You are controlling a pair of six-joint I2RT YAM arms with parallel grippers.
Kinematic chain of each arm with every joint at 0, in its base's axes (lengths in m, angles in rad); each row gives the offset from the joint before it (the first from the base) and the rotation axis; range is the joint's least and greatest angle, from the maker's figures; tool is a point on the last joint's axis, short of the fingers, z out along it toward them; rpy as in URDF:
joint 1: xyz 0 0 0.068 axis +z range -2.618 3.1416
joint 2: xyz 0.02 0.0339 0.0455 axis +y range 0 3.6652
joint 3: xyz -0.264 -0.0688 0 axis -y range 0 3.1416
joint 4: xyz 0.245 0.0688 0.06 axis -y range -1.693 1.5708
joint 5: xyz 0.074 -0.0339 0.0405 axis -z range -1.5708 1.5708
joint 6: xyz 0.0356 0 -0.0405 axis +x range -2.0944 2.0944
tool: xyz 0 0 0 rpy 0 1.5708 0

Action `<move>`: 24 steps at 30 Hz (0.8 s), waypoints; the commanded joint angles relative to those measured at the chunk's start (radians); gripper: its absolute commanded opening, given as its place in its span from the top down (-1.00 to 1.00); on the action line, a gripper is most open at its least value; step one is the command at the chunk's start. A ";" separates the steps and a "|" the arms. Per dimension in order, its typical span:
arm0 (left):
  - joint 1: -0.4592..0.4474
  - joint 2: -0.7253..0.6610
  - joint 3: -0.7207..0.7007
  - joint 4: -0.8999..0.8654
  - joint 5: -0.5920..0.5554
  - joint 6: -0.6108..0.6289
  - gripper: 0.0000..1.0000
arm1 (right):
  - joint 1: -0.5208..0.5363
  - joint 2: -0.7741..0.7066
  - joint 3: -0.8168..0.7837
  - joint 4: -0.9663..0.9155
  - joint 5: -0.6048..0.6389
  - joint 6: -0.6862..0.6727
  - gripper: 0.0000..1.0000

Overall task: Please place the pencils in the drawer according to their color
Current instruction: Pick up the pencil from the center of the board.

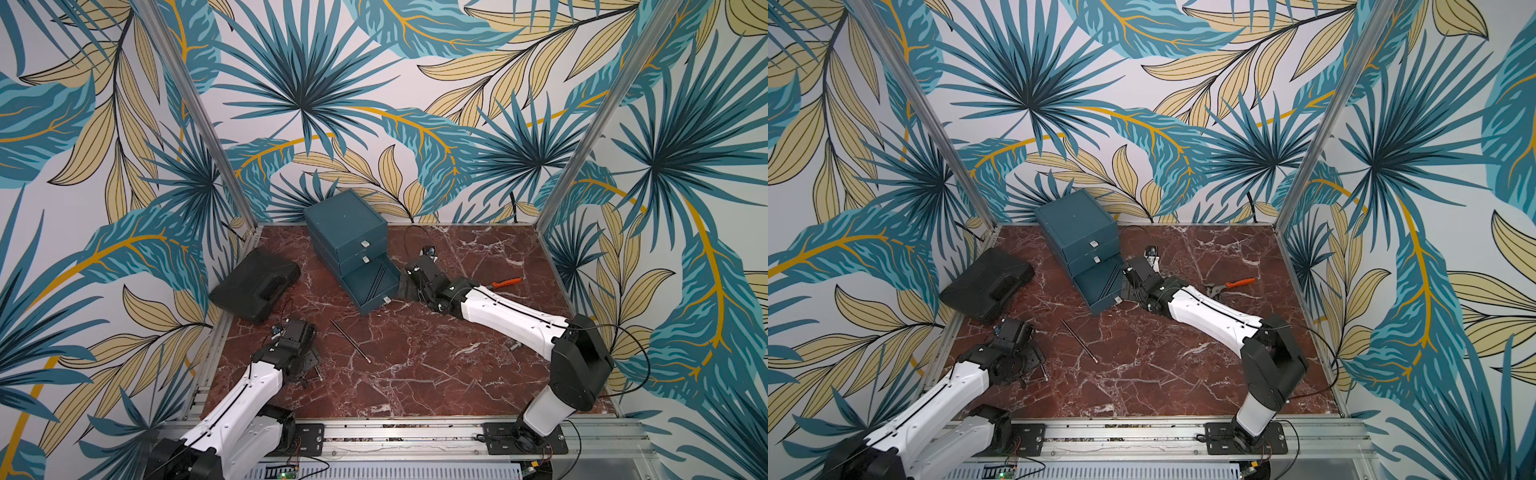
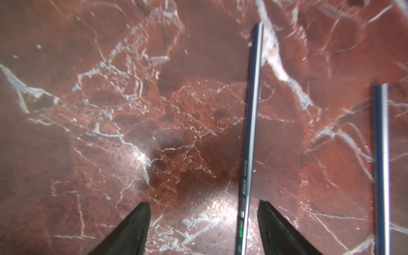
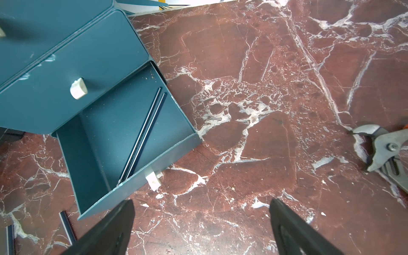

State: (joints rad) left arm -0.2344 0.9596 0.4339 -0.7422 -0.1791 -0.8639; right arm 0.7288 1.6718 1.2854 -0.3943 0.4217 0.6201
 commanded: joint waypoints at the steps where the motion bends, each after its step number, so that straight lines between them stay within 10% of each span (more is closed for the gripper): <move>1: 0.014 0.030 0.040 -0.003 0.011 0.020 -0.60 | -0.001 -0.027 -0.024 -0.009 0.008 0.003 -0.99; 24: 0.021 0.106 0.044 0.018 0.074 -0.019 -0.28 | -0.002 -0.079 -0.113 0.037 -0.022 -0.016 -0.99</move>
State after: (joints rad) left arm -0.2207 1.0492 0.4656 -0.7464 -0.1261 -0.8803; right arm 0.7288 1.6176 1.1984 -0.3771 0.4061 0.6121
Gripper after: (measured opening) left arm 0.642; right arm 0.994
